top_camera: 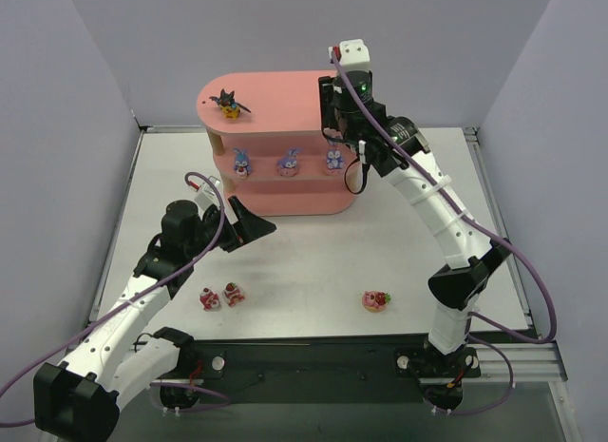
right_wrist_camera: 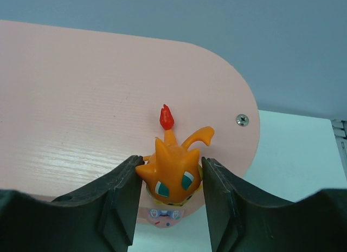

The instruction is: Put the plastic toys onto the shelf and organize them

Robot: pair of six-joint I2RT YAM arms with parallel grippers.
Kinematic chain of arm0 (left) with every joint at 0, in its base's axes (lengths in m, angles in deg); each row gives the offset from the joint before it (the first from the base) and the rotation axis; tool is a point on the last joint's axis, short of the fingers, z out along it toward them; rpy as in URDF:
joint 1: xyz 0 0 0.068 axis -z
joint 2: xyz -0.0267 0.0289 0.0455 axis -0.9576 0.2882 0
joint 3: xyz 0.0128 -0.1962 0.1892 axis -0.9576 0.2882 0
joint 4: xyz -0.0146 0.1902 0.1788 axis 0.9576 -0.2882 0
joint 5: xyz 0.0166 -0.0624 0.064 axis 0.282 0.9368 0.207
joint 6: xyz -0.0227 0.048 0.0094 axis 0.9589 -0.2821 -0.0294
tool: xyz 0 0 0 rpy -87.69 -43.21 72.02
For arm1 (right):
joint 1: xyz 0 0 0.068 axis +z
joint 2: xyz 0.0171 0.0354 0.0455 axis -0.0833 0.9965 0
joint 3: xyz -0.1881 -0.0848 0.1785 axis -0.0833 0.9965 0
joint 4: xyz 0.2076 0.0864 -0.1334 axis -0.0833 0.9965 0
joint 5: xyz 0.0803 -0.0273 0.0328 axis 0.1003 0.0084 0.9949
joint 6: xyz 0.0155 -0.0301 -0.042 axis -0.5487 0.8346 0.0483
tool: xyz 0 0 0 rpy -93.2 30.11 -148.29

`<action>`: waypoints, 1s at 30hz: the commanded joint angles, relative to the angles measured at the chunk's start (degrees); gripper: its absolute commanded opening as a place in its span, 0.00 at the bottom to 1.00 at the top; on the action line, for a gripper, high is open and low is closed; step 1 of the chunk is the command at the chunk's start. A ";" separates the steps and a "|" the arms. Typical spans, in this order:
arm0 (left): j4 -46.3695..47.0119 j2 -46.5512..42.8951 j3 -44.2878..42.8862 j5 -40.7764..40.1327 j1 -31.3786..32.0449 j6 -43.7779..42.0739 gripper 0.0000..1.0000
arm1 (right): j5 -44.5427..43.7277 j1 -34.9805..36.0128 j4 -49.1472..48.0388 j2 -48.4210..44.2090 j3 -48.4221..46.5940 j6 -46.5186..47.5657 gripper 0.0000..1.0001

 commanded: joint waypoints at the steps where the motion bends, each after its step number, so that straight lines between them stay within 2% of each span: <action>1: 1.16 -0.61 -0.54 1.16 -0.43 -0.16 0.97 | -2.09 -0.31 0.52 1.06 -3.59 -3.87 0.34; 5: 0.99 -0.70 -0.63 1.16 -0.43 -0.25 0.97 | 0.55 -1.19 1.40 1.42 -4.39 -7.82 0.37; 13: 0.90 -0.61 -0.89 1.08 -0.43 -0.34 0.97 | 1.61 -2.15 1.75 2.21 -4.65 -9.85 0.39; 21: 0.90 -0.44 -0.98 1.07 -0.43 -0.42 0.97 | 2.14 -2.15 1.66 2.74 -6.14 -8.36 0.58; 30: 0.81 -0.53 -0.81 0.99 -0.43 -0.42 0.97 | 2.49 -2.33 1.49 3.18 -6.93 -7.74 0.61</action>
